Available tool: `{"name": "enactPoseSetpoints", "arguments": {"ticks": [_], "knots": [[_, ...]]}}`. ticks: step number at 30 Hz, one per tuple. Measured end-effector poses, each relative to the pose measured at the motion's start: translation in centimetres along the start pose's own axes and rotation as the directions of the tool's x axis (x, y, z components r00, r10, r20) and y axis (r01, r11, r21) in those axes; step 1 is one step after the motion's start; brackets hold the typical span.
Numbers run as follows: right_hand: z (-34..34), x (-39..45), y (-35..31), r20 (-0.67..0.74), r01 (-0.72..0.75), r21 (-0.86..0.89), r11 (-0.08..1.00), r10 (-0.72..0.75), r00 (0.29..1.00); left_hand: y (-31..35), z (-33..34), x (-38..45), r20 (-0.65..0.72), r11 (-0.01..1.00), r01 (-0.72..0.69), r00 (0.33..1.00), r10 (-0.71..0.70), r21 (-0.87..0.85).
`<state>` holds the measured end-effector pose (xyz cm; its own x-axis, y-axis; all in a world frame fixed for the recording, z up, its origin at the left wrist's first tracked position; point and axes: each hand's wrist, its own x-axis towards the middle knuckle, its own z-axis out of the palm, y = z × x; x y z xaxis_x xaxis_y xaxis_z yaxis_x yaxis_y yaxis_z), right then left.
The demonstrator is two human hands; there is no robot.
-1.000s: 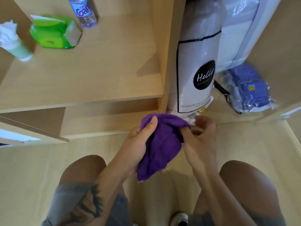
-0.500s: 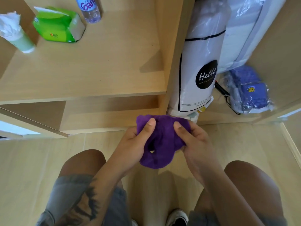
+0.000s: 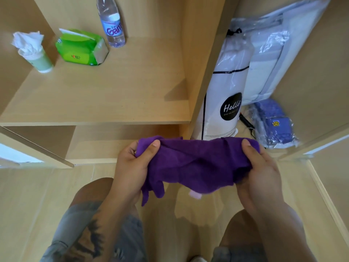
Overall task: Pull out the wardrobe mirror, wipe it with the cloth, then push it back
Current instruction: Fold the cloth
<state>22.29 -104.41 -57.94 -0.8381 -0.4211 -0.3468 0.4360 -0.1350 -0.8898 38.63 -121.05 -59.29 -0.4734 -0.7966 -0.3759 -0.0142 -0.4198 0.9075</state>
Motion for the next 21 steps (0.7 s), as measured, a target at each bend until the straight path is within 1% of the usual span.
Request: {"name": "enactPoseSetpoints", "arguments": {"ticks": [2, 5, 7, 10, 12, 14, 16, 18, 19, 21], "knots": [[-0.3, 0.1, -0.7, -0.001, -0.027, 0.041, 0.999, 0.027, 1.000, 0.1, -0.4, 0.4, -0.042, 0.999, -0.028, 0.999, 0.029, 0.027], [-0.9, 0.2, -1.3, 0.045, -0.016, 0.029, 0.999, 0.015, 0.999, 0.2, -0.7, 0.9, -0.039, 0.989, -0.088, 0.995, 0.093, 0.115], [-1.1, 0.1, -1.8, 0.130, -0.017, 0.029, 0.999, 0.013, 0.991, 0.4, -0.7, 1.1, -0.019, 0.979, -0.118, 0.992, 0.123, 0.166], [-1.5, 0.1, -2.6, 0.276, 0.017, 0.027, 0.999, -0.024, 0.961, 1.1, -0.3, 1.6, 0.000, 0.976, -0.138, 0.990, 0.140, 0.171], [-1.5, 0.1, -3.7, 0.347, 0.049, 0.025, 0.998, -0.055, 0.936, 1.8, 0.1, 1.7, 0.002, 0.978, -0.135, 0.991, 0.136, 0.157], [-1.0, -0.2, -5.1, 0.367, 0.069, 0.039, 0.997, -0.078, 0.927, 2.7, 0.4, 1.4, 0.011, 0.981, -0.111, 0.994, 0.110, 0.157], [-0.3, -0.9, -6.6, 0.315, 0.064, 0.054, 0.996, -0.078, 0.946, 4.1, 0.6, 0.2, 0.033, 0.989, -0.063, 0.998, 0.059, 0.132], [0.1, -1.5, -8.6, 0.271, 0.009, 0.093, 0.996, -0.034, 0.962, 6.3, 0.8, -1.3, 0.116, 0.996, 0.017, 0.993, -0.027, 0.091], [0.3, -1.9, -9.8, 0.265, -0.027, 0.104, 0.994, -0.001, 0.964, 7.5, 0.9, -2.1, 0.166, 0.994, 0.060, 0.983, -0.075, 0.097], [0.3, -2.6, -12.4, 0.303, -0.105, 0.150, 0.983, 0.055, 0.952, 9.9, 1.1, -3.7, 0.265, 0.986, 0.133, 0.951, -0.157, 0.105]]}}
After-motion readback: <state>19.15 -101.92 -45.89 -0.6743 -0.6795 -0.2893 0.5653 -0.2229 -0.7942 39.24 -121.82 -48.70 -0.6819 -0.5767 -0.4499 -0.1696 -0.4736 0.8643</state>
